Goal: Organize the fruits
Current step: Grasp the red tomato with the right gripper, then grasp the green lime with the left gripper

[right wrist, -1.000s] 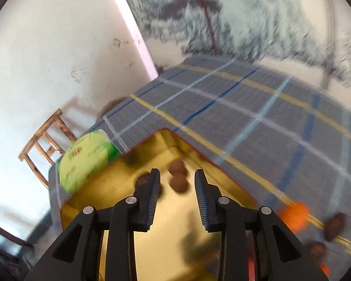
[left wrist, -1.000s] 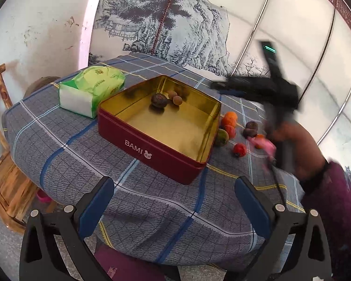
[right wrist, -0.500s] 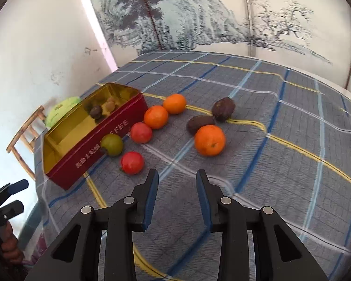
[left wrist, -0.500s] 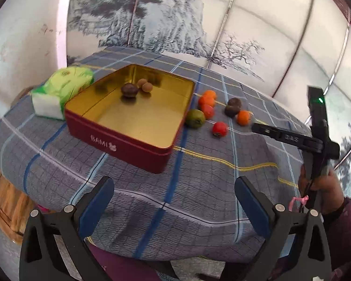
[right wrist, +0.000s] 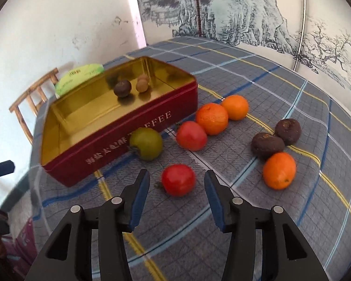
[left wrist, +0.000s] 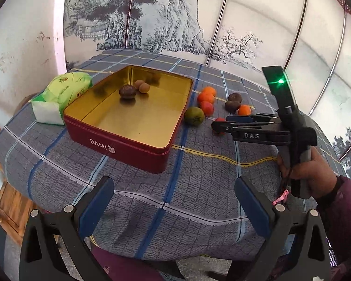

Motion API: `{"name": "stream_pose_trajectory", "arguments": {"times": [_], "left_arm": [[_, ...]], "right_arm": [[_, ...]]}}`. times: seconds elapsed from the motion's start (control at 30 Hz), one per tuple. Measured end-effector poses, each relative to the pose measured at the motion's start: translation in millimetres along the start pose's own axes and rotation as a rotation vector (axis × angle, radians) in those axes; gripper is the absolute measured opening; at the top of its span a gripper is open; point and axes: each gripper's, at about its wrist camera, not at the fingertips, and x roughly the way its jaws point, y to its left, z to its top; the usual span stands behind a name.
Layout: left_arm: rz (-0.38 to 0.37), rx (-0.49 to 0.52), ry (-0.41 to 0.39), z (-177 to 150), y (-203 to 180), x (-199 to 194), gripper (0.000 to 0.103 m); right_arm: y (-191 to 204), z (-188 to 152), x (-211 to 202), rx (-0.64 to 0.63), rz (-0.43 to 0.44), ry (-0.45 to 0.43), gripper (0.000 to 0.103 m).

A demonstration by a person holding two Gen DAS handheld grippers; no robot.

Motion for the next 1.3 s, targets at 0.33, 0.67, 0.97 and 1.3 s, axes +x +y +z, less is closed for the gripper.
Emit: {"name": "stream_pose_trajectory", "arguments": {"times": [0.33, 0.67, 0.97, 1.3], "left_arm": [[-0.072, 0.243, 0.041, 16.7, -34.7, 14.7, 0.102], [-0.203, 0.680, 0.094, 63.8, -82.8, 47.2, 0.102], [-0.219, 1.023, 0.277, 107.3, -104.1, 105.3, 0.071], [-0.236, 1.238, 0.513, 115.5, -114.5, 157.1, 0.048]], "right_arm": [[-33.6, -28.3, -28.7, 0.098, -0.066, -0.039, 0.033], [-144.8, -100.0, -88.8, 0.347, -0.291, -0.053, 0.034], [-152.5, -107.7, -100.7, 0.373, -0.274, -0.102, 0.034], [-159.2, -111.6, -103.6, 0.419, -0.219, -0.135, 0.034]]}}
